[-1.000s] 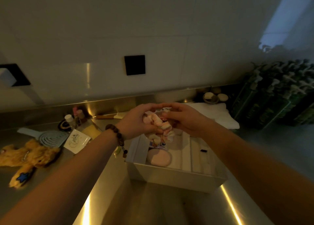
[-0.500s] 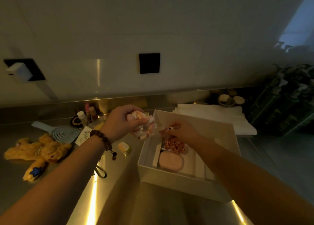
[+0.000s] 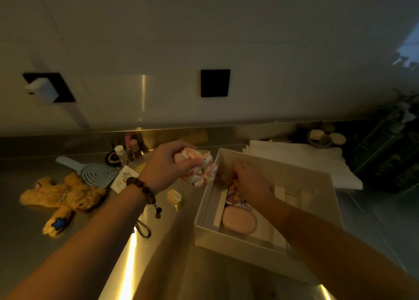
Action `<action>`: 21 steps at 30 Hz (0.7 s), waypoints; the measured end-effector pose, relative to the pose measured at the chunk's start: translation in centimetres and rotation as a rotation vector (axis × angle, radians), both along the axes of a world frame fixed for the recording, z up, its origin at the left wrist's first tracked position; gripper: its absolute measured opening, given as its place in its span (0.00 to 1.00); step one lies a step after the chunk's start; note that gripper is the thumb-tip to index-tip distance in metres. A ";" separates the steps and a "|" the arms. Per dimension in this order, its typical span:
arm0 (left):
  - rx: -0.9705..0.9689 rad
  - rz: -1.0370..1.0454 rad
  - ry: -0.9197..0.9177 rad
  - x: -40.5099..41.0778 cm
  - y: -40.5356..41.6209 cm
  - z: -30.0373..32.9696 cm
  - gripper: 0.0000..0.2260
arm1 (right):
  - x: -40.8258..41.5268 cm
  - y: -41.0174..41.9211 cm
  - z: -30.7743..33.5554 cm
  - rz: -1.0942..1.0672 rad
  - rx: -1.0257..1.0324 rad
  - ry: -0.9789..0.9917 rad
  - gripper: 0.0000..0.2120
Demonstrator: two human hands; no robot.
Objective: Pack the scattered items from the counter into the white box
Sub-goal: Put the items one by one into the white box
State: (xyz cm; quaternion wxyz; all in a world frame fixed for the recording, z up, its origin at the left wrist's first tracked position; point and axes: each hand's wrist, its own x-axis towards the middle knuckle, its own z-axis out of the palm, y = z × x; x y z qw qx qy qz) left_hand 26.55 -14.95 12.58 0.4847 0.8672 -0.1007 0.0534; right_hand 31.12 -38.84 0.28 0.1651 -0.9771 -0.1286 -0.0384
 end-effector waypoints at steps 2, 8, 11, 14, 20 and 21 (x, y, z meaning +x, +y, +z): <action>0.002 0.000 -0.003 0.1 -0.3 0.2 0.13 | 0.0 0.1 0.2 -0.028 0.036 0.053 0.12; -0.053 -0.018 0.009 0.4 -1.7 1.0 0.12 | -2.1 -0.2 6.1 -0.118 0.449 -0.015 0.03; -0.051 -0.034 -0.024 0.5 -3.3 1.4 0.10 | -4.1 0.3 10.9 0.054 0.773 0.098 0.07; -0.020 -0.080 -0.057 0.2 -4.8 2.2 0.11 | -5.7 1.1 13.1 0.139 0.775 0.200 0.10; -0.060 -0.174 0.140 -0.8 -4.3 2.2 0.21 | -6.4 0.4 13.4 -0.075 0.796 0.117 0.07; -0.053 -0.170 0.156 -1.0 -4.1 2.1 0.20 | -6.5 0.2 13.2 -0.081 0.794 0.129 0.09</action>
